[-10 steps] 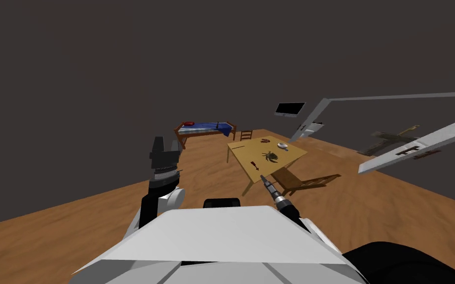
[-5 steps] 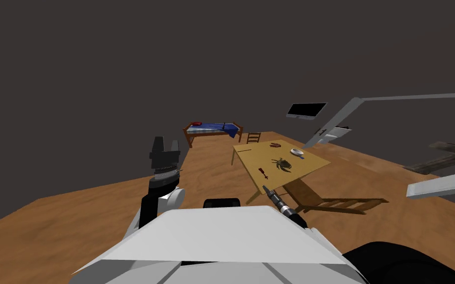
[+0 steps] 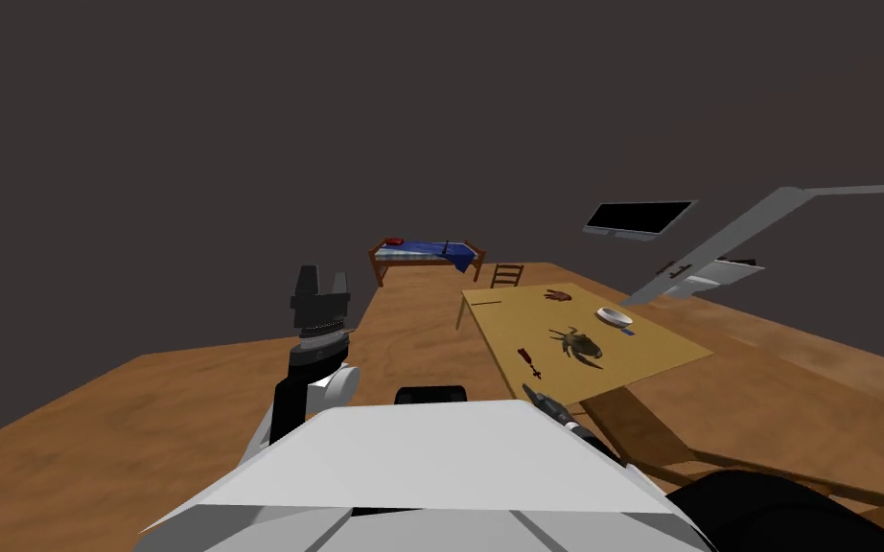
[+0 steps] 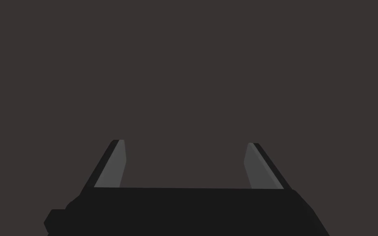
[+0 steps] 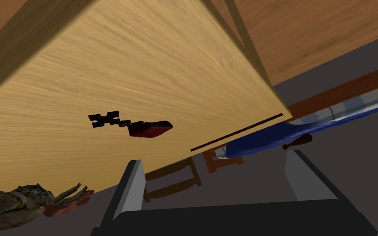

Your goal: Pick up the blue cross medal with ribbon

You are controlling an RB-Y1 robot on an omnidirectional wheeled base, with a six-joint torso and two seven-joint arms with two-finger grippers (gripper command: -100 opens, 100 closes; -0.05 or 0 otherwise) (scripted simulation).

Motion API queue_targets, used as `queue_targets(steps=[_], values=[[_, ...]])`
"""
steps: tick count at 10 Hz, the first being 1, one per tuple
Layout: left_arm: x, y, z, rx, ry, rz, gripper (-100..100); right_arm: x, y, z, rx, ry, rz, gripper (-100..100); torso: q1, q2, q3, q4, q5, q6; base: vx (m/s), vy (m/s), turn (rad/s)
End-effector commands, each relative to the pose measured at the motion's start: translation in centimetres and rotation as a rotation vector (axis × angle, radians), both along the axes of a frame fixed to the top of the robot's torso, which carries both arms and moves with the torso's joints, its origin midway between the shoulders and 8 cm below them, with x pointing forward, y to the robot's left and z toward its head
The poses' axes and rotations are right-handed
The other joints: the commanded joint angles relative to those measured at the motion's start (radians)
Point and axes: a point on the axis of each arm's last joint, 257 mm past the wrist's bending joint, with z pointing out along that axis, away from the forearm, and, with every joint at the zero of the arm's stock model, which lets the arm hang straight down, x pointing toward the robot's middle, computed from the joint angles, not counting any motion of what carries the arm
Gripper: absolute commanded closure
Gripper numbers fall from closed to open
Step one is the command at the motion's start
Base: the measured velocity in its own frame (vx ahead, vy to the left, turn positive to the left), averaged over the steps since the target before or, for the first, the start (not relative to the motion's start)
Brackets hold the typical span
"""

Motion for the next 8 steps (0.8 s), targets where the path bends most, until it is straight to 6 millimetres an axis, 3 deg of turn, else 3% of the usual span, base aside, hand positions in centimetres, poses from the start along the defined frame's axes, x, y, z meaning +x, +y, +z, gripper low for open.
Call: queue_targets(steps=[1,3,4,8], values=[[0.0,0.0,0.0,0.0,0.0,0.0,0,-2.0,-1.5,-1.2,-0.054,0.061,0.015,-100,0.0,0.0,0.0,0.0,0.0,0.0,0.08,-0.052,0.143],[0.0,0.0,0.0,0.0,0.0,0.0,0,-5.1,-3.3,-2.8,-0.135,0.155,0.041,-100,-0.001,0.003,0.002,0.001,0.0,0.0,0.155,-0.091,0.192],[0.0,0.0,0.0,0.0,0.0,0.0,0,-5.1,-3.3,-2.8,-0.135,0.155,0.041,-100,-0.002,0.0,0.0,0.0,0.0,0.0,0.151,-0.067,0.07],[0.0,0.0,0.0,0.0,0.0,0.0,0,-10.6,-5.6,-5.2,-0.251,0.313,0.095,-100,0.001,-0.001,0.0,0.0,0.0,0.0,0.166,-0.069,0.146]])
